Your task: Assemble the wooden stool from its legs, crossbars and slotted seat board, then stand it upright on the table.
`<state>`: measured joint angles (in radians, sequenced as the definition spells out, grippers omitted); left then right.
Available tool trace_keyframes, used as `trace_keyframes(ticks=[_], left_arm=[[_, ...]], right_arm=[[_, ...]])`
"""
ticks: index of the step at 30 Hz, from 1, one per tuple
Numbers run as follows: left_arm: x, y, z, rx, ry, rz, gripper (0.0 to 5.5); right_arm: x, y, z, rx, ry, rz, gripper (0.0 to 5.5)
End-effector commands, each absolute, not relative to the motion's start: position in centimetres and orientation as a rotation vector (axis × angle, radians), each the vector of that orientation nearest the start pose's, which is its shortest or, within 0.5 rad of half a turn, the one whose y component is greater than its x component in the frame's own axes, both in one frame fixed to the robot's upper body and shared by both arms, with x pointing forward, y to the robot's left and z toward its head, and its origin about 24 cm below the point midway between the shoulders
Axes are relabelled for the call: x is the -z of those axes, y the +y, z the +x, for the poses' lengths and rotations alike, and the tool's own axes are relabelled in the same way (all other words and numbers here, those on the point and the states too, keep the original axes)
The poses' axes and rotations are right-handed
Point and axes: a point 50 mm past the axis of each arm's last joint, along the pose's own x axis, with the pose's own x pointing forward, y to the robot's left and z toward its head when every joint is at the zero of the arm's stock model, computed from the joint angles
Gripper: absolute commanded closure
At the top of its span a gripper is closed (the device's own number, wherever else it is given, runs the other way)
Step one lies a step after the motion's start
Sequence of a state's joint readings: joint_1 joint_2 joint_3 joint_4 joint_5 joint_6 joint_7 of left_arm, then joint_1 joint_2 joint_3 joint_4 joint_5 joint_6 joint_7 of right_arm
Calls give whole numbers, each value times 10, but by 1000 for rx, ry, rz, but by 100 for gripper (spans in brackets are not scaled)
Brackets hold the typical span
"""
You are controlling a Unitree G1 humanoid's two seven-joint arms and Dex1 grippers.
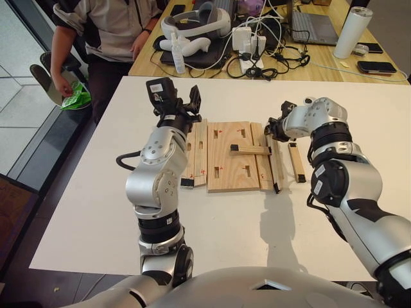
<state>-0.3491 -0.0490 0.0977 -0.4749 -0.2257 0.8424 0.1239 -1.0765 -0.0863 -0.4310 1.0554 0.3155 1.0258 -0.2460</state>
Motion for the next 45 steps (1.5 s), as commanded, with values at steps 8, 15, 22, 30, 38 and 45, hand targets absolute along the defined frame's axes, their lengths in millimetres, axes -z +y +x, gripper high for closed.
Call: trace_keyframes(ticks=[8, 15, 22, 30, 38, 45], left_arm=[[-159, 126, 284, 74, 42, -204, 278], [-160, 125, 285, 80, 40, -200, 278], [-161, 129, 286, 58, 28, -198, 278], [-159, 131, 287, 43, 20, -197, 278], [-156, 135, 290, 4, 3, -203, 278], [-158, 126, 297, 58, -27, -139, 278]], right_arm=[[-72, -117, 372, 11, 1020, 340, 445], [-80, -122, 378, 37, 945, 332, 446], [-144, -143, 399, 19, 501, 477, 448], [-172, -141, 384, -121, 182, 528, 449], [-209, -94, 366, -408, -73, 779, 449], [-222, -84, 352, -514, -148, 927, 449]])
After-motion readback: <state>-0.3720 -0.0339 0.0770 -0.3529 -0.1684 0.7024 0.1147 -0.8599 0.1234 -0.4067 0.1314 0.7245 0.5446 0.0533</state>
